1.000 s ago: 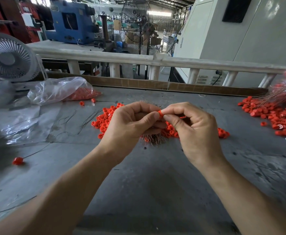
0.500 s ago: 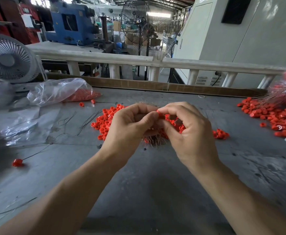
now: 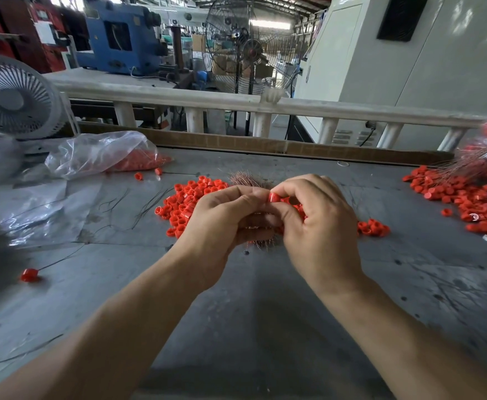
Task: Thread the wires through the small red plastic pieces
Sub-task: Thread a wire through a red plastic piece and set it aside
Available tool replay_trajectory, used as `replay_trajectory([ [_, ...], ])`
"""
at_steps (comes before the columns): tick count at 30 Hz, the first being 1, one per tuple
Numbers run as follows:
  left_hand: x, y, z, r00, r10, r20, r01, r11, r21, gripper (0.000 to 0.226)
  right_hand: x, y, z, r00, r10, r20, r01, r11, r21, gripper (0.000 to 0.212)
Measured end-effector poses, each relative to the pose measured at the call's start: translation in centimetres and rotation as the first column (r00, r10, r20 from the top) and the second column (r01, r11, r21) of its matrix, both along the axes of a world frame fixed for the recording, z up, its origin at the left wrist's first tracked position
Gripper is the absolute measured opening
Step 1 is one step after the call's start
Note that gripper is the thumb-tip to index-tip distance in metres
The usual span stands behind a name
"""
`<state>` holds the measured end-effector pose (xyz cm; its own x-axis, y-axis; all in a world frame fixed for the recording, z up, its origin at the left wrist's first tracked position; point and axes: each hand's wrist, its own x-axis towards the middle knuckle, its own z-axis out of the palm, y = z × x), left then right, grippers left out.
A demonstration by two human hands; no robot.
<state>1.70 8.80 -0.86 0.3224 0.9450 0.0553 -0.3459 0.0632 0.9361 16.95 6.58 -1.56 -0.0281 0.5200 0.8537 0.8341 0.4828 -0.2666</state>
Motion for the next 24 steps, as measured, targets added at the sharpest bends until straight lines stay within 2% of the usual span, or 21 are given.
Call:
replay_trajectory([
  [4,0.0,-0.1,0.0,0.993,0.055,-0.108,-0.054,0.999,0.009,0.022,0.1,0.1,0.2,1.000,0.022,-0.018,-0.022,0.999,0.031,0.009],
  [8,0.0,-0.4,0.1,0.970,-0.102,-0.219,0.090,0.994,-0.064,0.046,0.1,-0.1,0.5,0.996,0.069,-0.063,-0.067,0.997,0.036,0.006],
  [12,0.2,-0.5,0.4,0.980,-0.185,-0.075,0.176,0.978,-0.111,0.053,0.1,-0.6,0.8,0.991,0.133,0.003,-0.133,0.991,0.019,0.009],
  [17,-0.4,-0.4,1.1,0.968,-0.238,0.078,0.240,0.971,-0.015,0.040,-0.2,-1.4,1.0,0.981,0.189,0.036,-0.191,0.978,0.086,0.011],
  [21,-0.6,-0.5,1.4,0.969,-0.205,0.135,0.196,0.978,0.074,0.020,-0.4,-1.6,0.9,0.972,0.232,0.020,-0.233,0.969,0.080,0.015],
  [24,-0.8,-0.3,1.5,0.986,-0.106,0.127,0.092,0.990,0.110,0.016,-0.3,-1.6,0.8,0.971,0.239,0.007,-0.240,0.970,0.038,0.015],
])
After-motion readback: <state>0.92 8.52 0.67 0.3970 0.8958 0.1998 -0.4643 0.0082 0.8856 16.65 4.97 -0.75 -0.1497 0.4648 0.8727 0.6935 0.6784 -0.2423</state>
